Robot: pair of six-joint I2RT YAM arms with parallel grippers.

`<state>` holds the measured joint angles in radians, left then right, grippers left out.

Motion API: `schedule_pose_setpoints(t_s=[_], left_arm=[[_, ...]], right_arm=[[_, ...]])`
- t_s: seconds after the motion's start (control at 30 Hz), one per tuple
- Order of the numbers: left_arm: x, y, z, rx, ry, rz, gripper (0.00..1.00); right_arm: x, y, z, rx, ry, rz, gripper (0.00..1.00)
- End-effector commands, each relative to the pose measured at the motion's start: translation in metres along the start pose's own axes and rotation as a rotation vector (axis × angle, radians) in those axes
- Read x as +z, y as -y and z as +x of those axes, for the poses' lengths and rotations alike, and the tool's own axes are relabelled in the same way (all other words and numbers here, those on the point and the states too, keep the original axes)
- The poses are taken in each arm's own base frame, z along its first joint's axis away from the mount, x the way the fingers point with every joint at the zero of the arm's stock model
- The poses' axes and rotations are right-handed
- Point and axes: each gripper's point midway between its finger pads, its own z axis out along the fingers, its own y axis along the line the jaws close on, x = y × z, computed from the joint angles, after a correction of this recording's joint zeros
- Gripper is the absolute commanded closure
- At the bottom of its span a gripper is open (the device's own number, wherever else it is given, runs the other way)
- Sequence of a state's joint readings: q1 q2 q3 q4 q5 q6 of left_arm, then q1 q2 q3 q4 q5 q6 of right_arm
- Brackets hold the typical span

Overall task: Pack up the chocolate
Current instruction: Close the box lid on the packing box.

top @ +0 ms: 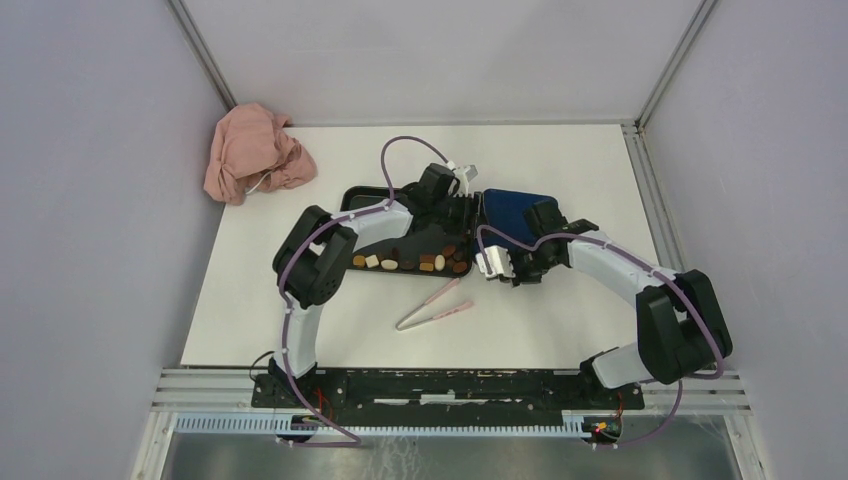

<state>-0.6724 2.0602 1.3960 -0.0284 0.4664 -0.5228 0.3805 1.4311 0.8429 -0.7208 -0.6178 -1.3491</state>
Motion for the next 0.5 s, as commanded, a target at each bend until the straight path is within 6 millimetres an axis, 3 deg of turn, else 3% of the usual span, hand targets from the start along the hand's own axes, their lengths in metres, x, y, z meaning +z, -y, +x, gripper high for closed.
schedule_pose_setpoints(t_s=[0.0,0.17,0.47], left_arm=[[0.001,0.007,-0.011,0.048,0.013,0.036,0.27],[0.001,0.009,-0.012,0.049,0.015,0.044,0.25],[0.002,0.010,-0.013,0.051,0.019,0.050,0.23]], right_arm=[[-0.010,0.054,0.018,0.079,-0.123,0.212,0.96],[-0.020,0.077,0.022,0.138,-0.160,0.321,0.95],[-0.031,0.084,0.020,0.169,-0.150,0.411,0.93]])
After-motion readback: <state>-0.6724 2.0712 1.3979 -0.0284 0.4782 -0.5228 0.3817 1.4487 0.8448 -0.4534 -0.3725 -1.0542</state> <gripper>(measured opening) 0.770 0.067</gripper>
